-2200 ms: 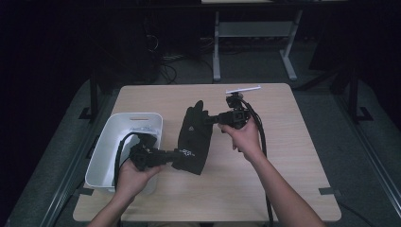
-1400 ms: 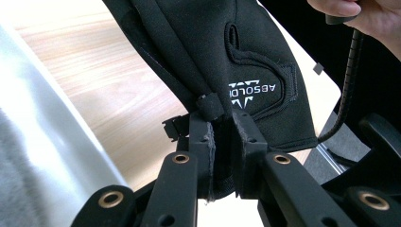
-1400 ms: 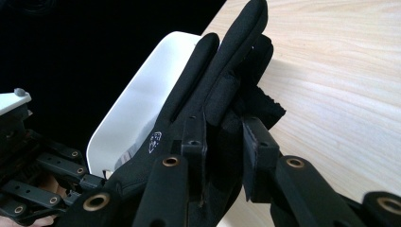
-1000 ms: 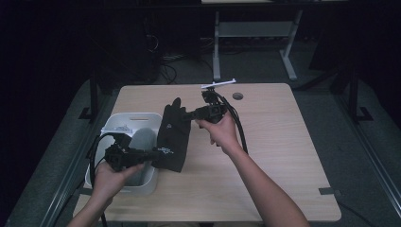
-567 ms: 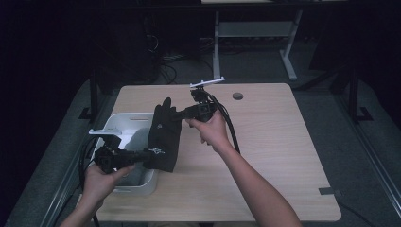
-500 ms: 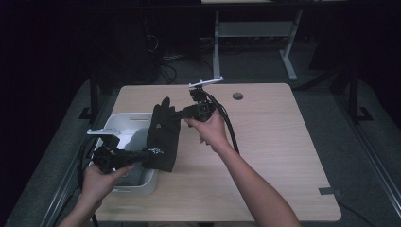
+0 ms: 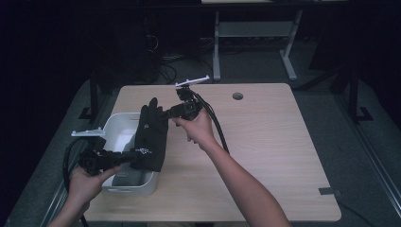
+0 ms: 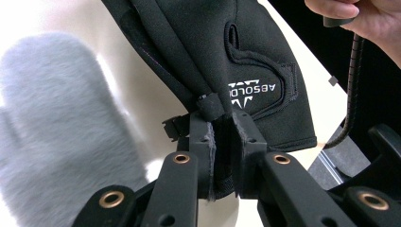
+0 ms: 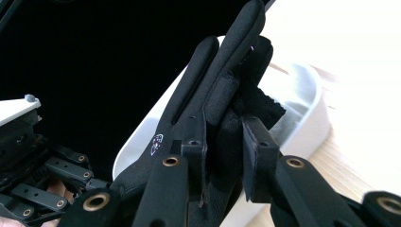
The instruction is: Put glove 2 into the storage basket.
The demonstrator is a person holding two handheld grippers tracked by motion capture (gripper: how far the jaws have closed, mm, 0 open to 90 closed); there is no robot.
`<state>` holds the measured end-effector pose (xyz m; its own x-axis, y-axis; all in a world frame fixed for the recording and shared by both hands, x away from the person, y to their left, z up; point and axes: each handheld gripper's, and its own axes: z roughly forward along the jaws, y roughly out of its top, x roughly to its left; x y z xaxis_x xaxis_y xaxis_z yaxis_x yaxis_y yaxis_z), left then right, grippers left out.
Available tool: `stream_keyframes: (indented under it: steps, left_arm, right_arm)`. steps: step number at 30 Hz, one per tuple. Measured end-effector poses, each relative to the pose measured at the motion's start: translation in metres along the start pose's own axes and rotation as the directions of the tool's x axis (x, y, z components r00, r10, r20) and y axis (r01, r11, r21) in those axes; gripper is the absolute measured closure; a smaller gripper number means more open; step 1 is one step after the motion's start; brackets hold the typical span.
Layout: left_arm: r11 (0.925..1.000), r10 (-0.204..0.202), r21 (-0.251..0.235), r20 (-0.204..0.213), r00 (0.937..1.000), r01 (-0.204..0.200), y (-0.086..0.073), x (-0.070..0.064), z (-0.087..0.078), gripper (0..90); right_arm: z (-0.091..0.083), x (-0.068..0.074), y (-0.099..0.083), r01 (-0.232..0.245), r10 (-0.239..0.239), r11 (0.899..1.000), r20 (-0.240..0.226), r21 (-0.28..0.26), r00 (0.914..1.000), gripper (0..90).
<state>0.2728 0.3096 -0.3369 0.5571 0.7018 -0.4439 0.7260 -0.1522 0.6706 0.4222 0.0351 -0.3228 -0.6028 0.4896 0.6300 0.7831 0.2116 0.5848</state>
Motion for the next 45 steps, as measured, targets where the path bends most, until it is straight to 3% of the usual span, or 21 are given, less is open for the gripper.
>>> stream_keyframes:
  steps: [11, 19, 31, 45]
  left_arm:
    - [0.9993, -0.036, -0.009, -0.031, 0.9989, 0.036, -0.01, 0.016, -0.017, 80.9]
    - [0.9983, -0.058, -0.009, -0.048, 0.9972, 0.058, -0.018, 0.027, -0.025, 80.9]
    - [0.9933, -0.116, -0.001, -0.066, 0.9911, 0.116, -0.035, 0.048, -0.029, 80.7]
    - [0.9859, -0.166, 0.012, -0.052, 0.9847, 0.167, -0.047, 0.061, -0.029, 80.2]
  right_arm:
    - [0.029, 0.01, 0.007, 0.018, -0.017, 1.0, -0.021, 0.02, 0.9996, 73.4]
    - [0.047, 0.012, 0.009, 0.005, -0.003, 0.999, -0.04, 0.046, 0.9992, 73.4]
    - [0.081, 0.006, 0.006, 0.003, 0.002, 0.995, -0.048, 0.095, 0.9989, 73.3]
    - [0.103, 0.002, -0.001, -0.008, 0.013, 0.99, -0.034, 0.143, 0.9993, 73.1]
